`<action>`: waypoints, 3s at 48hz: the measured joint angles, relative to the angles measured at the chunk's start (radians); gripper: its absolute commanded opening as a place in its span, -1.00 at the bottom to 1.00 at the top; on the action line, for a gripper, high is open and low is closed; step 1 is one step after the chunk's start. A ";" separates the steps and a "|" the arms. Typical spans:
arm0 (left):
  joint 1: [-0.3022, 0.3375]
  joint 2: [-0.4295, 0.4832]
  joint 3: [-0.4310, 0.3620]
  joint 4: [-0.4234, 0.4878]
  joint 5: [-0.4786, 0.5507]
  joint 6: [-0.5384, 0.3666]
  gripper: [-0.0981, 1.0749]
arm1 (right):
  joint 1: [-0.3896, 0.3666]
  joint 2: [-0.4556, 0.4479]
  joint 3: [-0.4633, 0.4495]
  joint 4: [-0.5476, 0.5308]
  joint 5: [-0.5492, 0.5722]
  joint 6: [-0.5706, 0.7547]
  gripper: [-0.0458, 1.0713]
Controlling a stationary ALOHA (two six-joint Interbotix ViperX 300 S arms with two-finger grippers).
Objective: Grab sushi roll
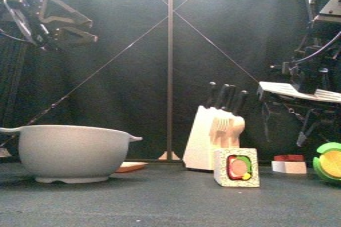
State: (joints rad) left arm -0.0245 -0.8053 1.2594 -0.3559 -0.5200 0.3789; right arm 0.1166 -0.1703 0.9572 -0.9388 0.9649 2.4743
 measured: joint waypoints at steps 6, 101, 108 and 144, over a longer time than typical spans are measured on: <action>0.000 0.000 0.000 -0.002 0.000 0.000 0.65 | 0.017 -0.002 0.000 0.002 0.002 0.000 0.78; 0.002 0.000 0.009 0.000 0.000 0.002 0.65 | 0.308 0.330 -0.469 0.106 -0.109 0.002 0.78; 0.002 0.000 0.009 0.000 0.000 0.002 0.65 | 0.291 0.360 -0.476 0.103 -0.126 0.002 0.78; 0.002 0.000 0.009 0.000 0.000 0.000 0.65 | 0.261 0.459 -0.506 0.114 -0.133 0.002 0.59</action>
State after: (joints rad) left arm -0.0230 -0.8053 1.2686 -0.3559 -0.5200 0.3789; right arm 0.3774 0.2884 0.4510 -0.8253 0.8314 2.4758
